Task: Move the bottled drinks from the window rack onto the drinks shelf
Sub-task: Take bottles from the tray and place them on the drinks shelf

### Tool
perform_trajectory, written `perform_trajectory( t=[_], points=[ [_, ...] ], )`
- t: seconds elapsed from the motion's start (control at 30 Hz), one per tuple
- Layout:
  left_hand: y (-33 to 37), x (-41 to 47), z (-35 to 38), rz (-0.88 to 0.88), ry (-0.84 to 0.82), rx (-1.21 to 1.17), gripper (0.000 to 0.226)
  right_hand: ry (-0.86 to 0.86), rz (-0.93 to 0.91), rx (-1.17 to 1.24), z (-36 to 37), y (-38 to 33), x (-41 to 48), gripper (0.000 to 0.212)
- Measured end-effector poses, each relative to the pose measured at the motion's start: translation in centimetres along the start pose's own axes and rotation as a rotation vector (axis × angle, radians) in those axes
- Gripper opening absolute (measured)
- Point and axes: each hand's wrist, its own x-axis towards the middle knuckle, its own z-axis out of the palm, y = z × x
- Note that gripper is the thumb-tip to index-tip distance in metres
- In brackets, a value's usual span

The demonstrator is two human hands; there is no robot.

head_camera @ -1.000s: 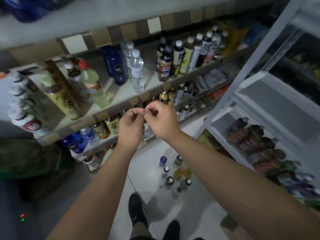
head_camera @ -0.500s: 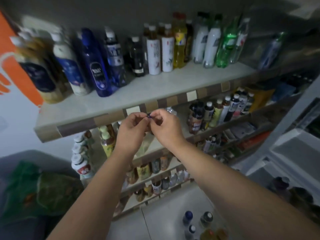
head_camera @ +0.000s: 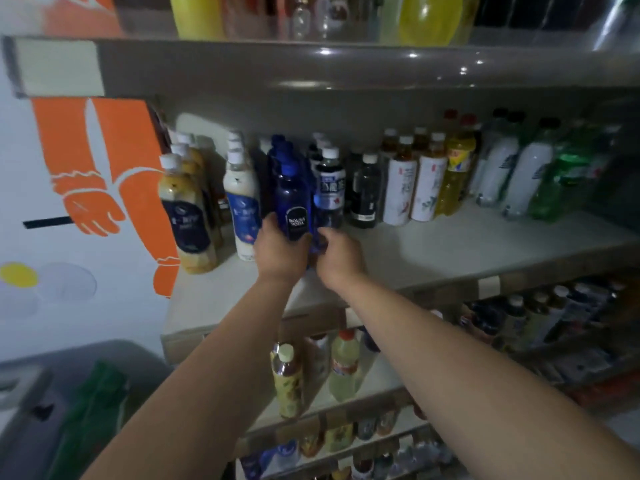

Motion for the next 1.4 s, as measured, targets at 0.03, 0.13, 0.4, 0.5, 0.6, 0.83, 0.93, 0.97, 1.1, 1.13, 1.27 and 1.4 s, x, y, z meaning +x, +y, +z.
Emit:
perform_trajectory(
  t=[0.03, 0.13, 0.4, 0.5, 0.6, 0.83, 0.93, 0.97, 1.1, 1.13, 1.27, 1.4],
  points=[
    [-0.4, 0.2, 0.1, 0.018, 0.012, -0.014, 0.044, -0.008, -0.001, -0.028, 0.6, 0.1, 0.4, 0.017],
    [-1.3, 0.9, 0.1, 0.059, 0.024, -0.025, 0.042, -0.028, 0.015, -0.026, 1.9, 0.4, 1.1, 0.016],
    [-2.8, 1.8, 0.7, 0.080, 0.022, -0.040, 0.059, 0.044, -0.053, -0.121, 3.9, 0.8, 1.9, 0.012],
    [-2.8, 2.0, 0.6, 0.126, -0.003, -0.020, 0.053, 0.063, -0.049, -0.094, 4.0, 0.8, 1.8, 0.021],
    [-2.8, 1.2, -0.2, 0.141, 0.030, -0.046, 0.040, 0.047, -0.040, -0.080, 3.6, 0.4, 1.9, 0.024],
    [-1.7, 3.3, -5.6, 0.179, 0.312, -0.081, 0.055, -0.026, 0.037, -0.174, 2.8, -1.7, 2.2, 0.051],
    [-1.9, 4.4, -5.6, 0.110, 0.240, 0.005, 0.070, -0.021, 0.111, -0.221, 3.8, -1.7, 1.7, 0.052],
    [-2.3, 4.6, -5.3, 0.090, 0.207, 0.007, 0.070, -0.004, 0.123, -0.230, 4.1, -1.7, 1.5, 0.051],
    [-4.7, 5.3, -4.2, 0.005, 0.141, 0.022, 0.057, 0.045, 0.123, -0.265, 4.9, -1.7, 1.8, 0.048],
    [-5.1, 5.3, -4.0, -0.015, 0.144, 0.016, 0.051, 0.051, 0.117, -0.267, 5.0, -1.7, 1.9, 0.048],
    [-6.2, 5.5, -3.4, -0.046, 0.144, 0.011, 0.042, 0.052, 0.104, -0.266, 5.2, -1.5, 2.0, 0.047],
    [-6.9, 6.0, -3.2, -0.020, 0.156, 0.027, 0.037, 0.064, 0.093, -0.275, 5.3, -1.4, 1.6, 0.048]
  ],
)
